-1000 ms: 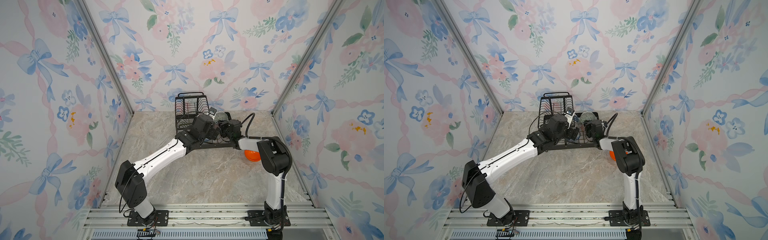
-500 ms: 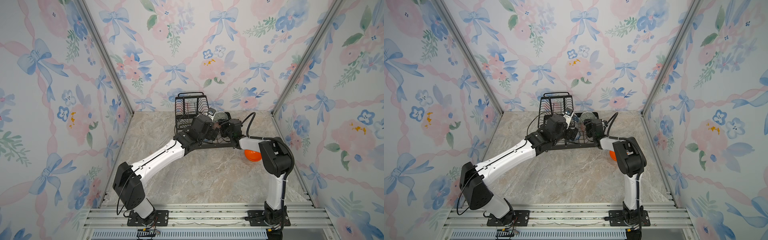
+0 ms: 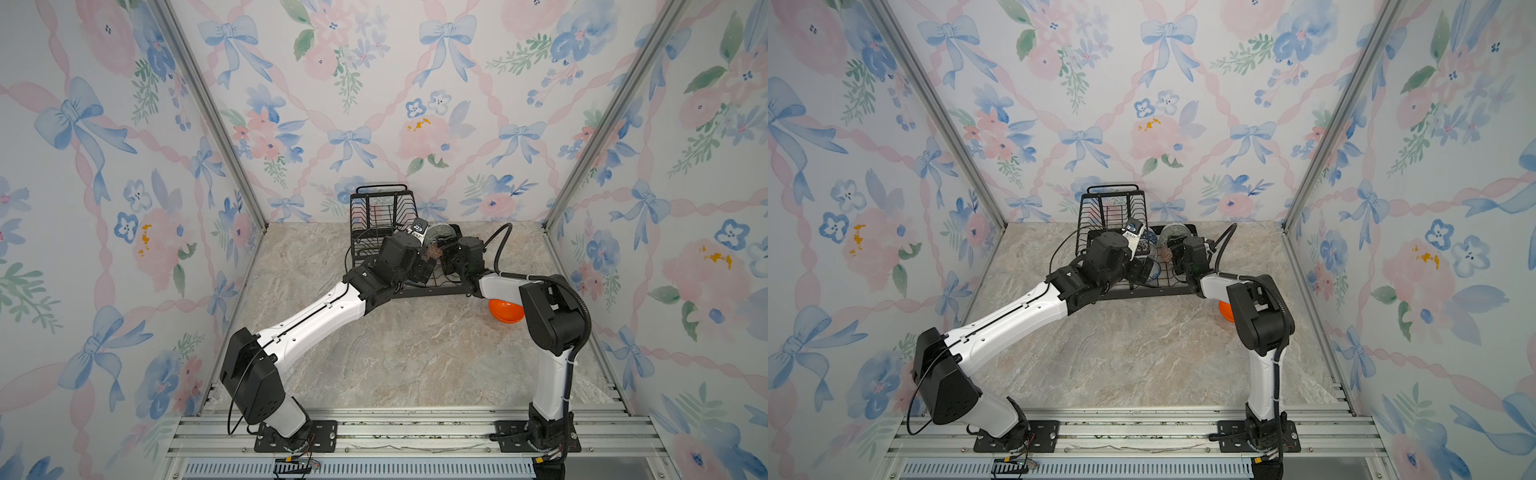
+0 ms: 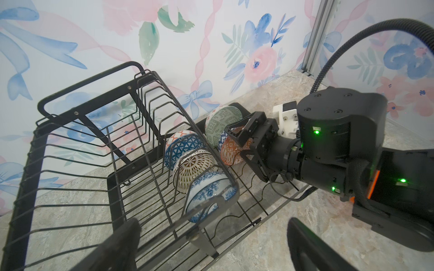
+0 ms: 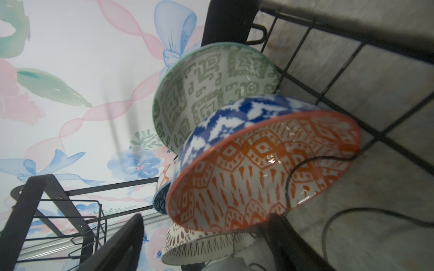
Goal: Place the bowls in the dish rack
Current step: 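Open the right gripper and withdraw it from the rack toward the orange bowl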
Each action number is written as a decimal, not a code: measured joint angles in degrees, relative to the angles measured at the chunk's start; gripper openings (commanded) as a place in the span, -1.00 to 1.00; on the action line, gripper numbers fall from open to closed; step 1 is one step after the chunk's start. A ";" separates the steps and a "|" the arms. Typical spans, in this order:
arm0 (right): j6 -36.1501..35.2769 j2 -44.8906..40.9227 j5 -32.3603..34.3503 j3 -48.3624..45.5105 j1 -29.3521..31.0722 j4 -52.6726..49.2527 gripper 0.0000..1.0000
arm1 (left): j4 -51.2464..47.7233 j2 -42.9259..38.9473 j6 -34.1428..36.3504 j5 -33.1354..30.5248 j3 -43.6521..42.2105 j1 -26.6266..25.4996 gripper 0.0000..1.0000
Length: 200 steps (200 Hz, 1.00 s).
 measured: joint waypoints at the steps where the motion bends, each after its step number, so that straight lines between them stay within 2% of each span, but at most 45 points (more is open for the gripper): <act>1: 0.13 -0.07 0.02 0.00 0.00 -0.02 0.92 | 0.00 -0.02 0.00 0.00 0.00 0.00 0.96; 7: -0.20 -0.37 -0.02 0.00 0.00 -0.22 1.00 | -0.02 -0.11 0.00 -0.02 -0.11 0.00 0.96; 12: -0.24 -0.68 -0.04 0.00 0.00 -0.50 0.94 | -0.02 -0.17 0.00 0.00 -0.15 0.00 0.96; 108: -3.15 -6.82 -1.29 -0.04 0.02 -6.67 0.93 | 0.00 -1.16 -0.02 -0.02 -0.87 0.00 0.96; 159: -10.27 -12.79 -1.99 -0.13 0.07 -12.15 0.94 | -0.02 -1.27 -0.02 -0.04 -1.18 0.00 0.96; 200: -18.67 -17.29 -1.86 0.26 0.04 -22.43 0.93 | -0.07 -1.22 -0.02 -0.09 -0.94 -0.13 0.96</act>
